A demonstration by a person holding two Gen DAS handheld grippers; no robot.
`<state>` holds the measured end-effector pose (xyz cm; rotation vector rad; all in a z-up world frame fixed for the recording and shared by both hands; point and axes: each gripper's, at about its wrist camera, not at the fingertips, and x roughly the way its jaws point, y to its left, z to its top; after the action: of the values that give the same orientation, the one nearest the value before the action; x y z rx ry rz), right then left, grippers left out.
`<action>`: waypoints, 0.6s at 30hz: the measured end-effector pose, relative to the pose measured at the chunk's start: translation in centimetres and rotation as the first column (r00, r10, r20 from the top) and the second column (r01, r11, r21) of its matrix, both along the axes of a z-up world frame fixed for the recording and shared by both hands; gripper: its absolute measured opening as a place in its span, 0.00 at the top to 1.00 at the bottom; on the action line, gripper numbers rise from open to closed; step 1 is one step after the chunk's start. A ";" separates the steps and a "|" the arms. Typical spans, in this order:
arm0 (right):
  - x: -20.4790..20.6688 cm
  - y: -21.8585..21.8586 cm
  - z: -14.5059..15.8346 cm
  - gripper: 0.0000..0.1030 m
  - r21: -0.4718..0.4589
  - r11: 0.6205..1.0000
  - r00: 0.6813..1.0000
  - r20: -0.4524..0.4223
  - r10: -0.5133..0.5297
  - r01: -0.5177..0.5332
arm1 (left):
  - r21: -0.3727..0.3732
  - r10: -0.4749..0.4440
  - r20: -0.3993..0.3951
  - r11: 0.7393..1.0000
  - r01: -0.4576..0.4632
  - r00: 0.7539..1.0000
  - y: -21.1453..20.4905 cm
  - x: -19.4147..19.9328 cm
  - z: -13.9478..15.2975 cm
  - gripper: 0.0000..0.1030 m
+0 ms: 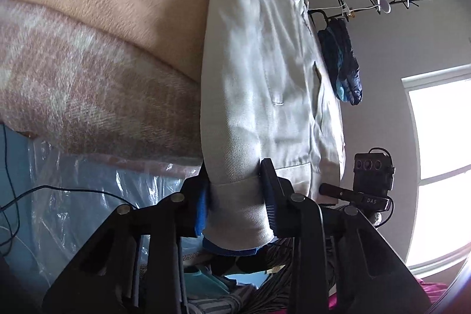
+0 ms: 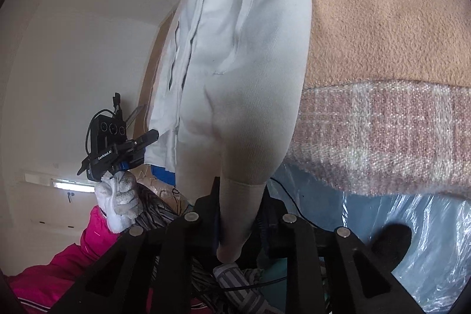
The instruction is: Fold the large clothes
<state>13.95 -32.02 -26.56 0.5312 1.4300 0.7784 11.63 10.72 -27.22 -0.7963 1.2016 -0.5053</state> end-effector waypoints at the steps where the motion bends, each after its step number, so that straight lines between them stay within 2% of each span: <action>1: -0.1 0.1 0.4 0.83 0.010 1.000 1.000 0.004 -0.004 0.004 | 0.010 -0.004 0.010 1.000 0.003 1.000 -0.2 -0.1 0.6 0.71; 4: -0.3 0.9 2.3 0.85 -0.015 1.000 0.999 0.049 -0.002 0.003 | 0.042 -0.010 0.040 0.999 0.009 0.999 -0.8 -0.3 2.4 0.72; 6: -0.6 2.2 3.9 0.85 -0.075 0.997 0.994 0.109 0.015 -0.007 | 0.070 -0.019 0.064 0.997 0.015 0.998 -1.3 -0.3 3.6 0.73; 9: -1.4 4.6 6.2 0.86 -0.187 0.982 0.971 0.228 0.073 -0.030 | 0.095 -0.030 0.095 0.995 0.021 0.995 -1.9 -0.2 5.0 0.75; 11: -1.8 5.8 7.3 0.86 -0.232 0.972 0.956 0.277 0.099 -0.033 | 0.102 -0.037 0.114 0.994 0.025 0.993 -2.2 -0.3 5.6 0.76; 18: -2.5 7.1 9.0 0.87 -0.289 0.957 0.928 0.350 0.129 -0.023 | 0.108 -0.034 0.145 0.994 0.018 0.989 -2.6 -0.1 6.9 0.78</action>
<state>11.49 -24.89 -17.55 0.1008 1.1888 0.6792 11.57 8.10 -20.30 -0.6419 1.0948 -0.5080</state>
